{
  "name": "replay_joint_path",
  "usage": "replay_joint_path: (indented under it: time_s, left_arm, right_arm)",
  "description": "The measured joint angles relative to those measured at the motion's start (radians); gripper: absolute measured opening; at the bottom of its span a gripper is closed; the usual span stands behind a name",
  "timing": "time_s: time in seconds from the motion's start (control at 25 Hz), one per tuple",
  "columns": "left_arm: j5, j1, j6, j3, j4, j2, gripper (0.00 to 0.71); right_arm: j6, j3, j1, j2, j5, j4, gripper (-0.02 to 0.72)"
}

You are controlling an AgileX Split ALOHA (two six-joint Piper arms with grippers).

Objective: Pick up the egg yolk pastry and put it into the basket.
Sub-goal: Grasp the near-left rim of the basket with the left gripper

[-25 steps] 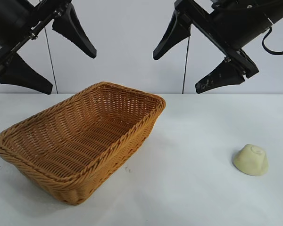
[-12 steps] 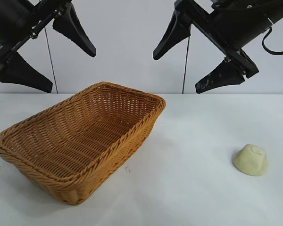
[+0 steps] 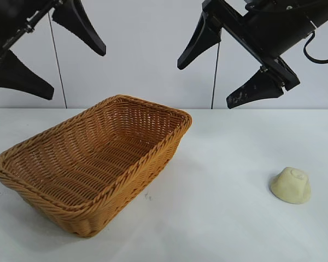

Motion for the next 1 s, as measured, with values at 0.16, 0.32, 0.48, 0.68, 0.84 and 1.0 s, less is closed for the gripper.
replay_joint_path:
  time_s: [0.16, 0.32, 0.48, 0.68, 0.84, 1.0]
  left_arm:
    - [0.041, -0.007, -0.168, 0.0, 0.136, -0.07, 0.696]
    - [0.075, -0.062, -0.409, 0.0, 0.304, -0.132, 0.696]
    - [0.101, -0.14, -0.676, 0.0, 0.472, -0.153, 0.696]
    - [0.088, -0.172, -0.944, 0.045, 0.57, -0.153, 0.696]
    - [0.056, -0.172, -1.039, 0.139, 0.58, -0.153, 0.696]
    - [-0.013, -0.172, -1.153, 0.236, 0.583, -0.154, 0.696]
  right_arm:
    - [0.0, 0.0, 0.0, 0.0, 0.0, -0.001, 0.694]
    - [0.0, 0.0, 0.0, 0.0, 0.0, -0.001, 0.694]
    - [0.0, 0.0, 0.0, 0.0, 0.0, -0.001, 0.694]
    - [0.0, 0.0, 0.0, 0.0, 0.0, -0.001, 0.694]
    - [0.0, 0.0, 0.0, 0.0, 0.0, -0.001, 0.694]
    - [0.0, 0.0, 0.0, 0.0, 0.0, -0.001, 0.694]
